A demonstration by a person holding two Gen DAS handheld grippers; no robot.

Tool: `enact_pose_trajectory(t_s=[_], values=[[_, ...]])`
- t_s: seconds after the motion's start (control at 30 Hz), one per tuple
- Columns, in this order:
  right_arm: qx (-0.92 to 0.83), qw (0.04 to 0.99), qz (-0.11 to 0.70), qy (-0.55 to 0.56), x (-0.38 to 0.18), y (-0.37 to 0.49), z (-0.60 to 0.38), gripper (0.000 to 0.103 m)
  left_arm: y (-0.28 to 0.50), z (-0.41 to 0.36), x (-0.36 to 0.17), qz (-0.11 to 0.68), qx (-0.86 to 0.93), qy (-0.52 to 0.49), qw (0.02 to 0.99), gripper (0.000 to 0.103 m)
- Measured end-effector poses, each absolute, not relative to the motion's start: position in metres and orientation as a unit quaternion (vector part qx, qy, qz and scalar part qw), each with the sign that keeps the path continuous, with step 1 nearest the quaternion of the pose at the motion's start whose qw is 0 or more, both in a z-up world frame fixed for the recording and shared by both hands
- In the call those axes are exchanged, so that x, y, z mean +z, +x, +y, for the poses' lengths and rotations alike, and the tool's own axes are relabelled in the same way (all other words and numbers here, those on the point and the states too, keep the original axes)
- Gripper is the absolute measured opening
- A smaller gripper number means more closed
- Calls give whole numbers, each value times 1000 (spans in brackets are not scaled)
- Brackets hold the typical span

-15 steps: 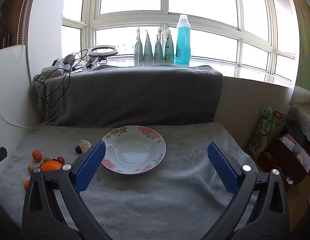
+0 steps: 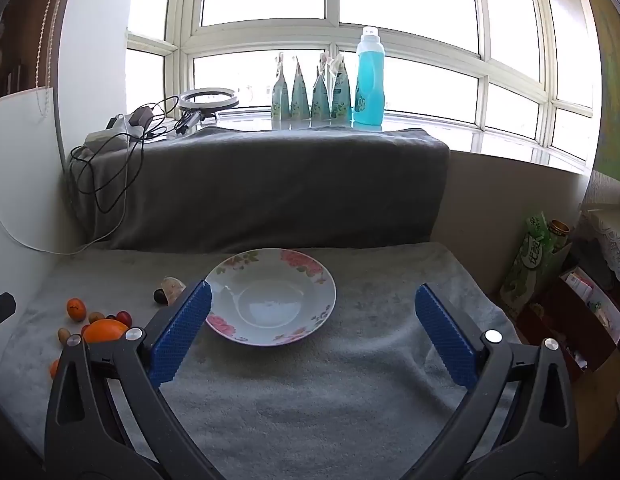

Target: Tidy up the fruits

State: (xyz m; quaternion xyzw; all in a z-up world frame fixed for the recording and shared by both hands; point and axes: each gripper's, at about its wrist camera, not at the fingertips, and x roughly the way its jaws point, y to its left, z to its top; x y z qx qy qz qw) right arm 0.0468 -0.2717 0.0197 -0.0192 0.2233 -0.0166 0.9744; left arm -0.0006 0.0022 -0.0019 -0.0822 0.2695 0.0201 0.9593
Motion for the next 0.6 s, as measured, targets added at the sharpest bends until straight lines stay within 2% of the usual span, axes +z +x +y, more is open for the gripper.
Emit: enact_pose_trajectory(t_s=[0.6], values=[[-17, 974, 224, -12, 19, 48, -273, 103, -1, 1, -2, 272, 18, -84, 958, 86]])
